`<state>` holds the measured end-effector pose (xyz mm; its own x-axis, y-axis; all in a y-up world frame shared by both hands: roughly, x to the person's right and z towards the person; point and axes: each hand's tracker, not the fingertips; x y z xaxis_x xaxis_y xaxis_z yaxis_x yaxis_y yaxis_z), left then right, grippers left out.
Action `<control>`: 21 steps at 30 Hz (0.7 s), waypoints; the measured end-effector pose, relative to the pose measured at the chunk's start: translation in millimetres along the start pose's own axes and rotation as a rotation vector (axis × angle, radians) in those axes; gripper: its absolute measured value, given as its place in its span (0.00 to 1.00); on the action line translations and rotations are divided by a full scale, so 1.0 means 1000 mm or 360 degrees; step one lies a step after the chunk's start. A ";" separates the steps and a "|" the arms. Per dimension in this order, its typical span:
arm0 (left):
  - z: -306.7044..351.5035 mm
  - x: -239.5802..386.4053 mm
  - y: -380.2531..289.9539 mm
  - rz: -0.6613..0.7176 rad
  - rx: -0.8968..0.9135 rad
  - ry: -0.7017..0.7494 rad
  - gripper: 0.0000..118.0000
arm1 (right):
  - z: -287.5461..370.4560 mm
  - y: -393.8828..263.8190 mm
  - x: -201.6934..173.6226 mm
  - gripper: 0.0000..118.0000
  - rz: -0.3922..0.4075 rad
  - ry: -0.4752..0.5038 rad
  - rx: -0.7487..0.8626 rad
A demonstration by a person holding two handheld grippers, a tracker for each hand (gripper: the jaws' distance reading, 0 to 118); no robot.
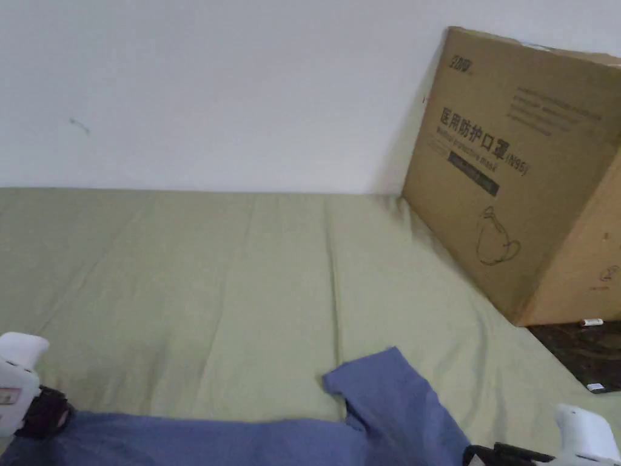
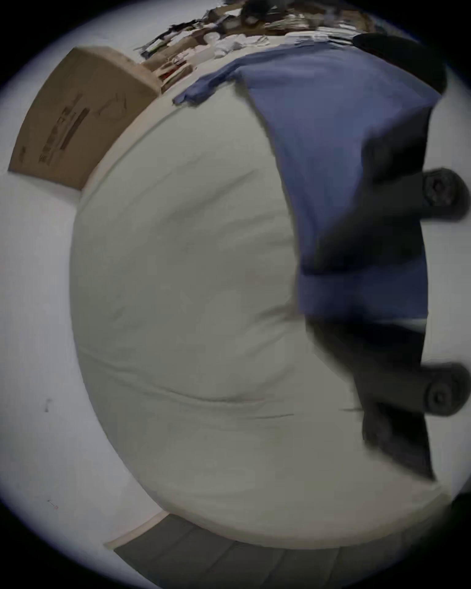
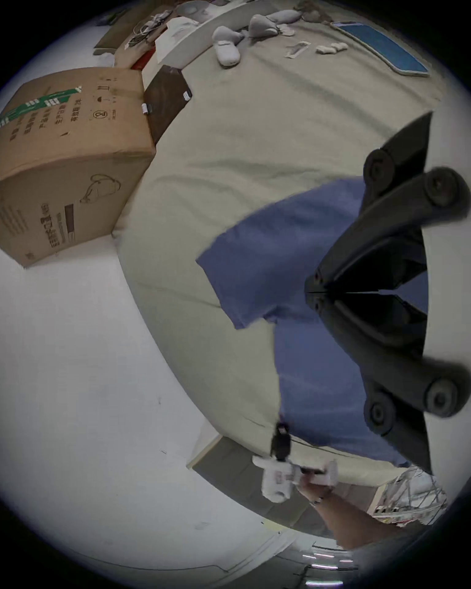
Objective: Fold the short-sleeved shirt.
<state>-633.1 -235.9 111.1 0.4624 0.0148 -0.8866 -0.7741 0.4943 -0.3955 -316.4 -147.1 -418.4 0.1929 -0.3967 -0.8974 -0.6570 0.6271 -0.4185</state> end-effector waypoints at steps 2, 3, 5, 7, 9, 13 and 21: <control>0.029 0.019 -0.015 -0.0016 0.0035 -0.0060 0.02 | -0.010 0.021 0.008 0.06 -0.0034 -0.0066 0.0013; 0.038 0.019 -0.019 -0.0042 0.0064 -0.0035 0.02 | -0.018 0.030 0.012 0.33 -0.0061 -0.0095 0.0003; 0.060 0.019 -0.020 -0.0054 0.0154 0.0051 0.02 | -0.049 0.055 0.024 0.84 -0.0118 -0.0215 -0.0144; 0.077 0.011 -0.025 0.0063 0.0228 0.0050 0.02 | -0.079 0.069 0.047 0.81 -0.0142 -0.0323 -0.0239; 0.097 0.018 -0.026 0.0096 0.0220 0.0020 0.02 | -0.107 0.077 0.054 0.81 -0.0114 -0.0356 -0.0334; 0.096 0.009 -0.029 0.0075 0.0202 0.0036 0.02 | -0.157 0.074 0.049 0.72 0.0020 -0.0435 -0.0558; 0.127 0.012 -0.039 0.0174 0.0201 0.0021 0.02 | -0.151 0.078 0.018 0.00 0.0242 -0.0428 -0.0508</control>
<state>-541.8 -144.6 146.1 0.3723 0.0636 -0.9259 -0.7587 0.5954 -0.2642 -473.9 -206.4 -446.6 0.2320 -0.1008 -0.9675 -0.8765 0.4097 -0.2528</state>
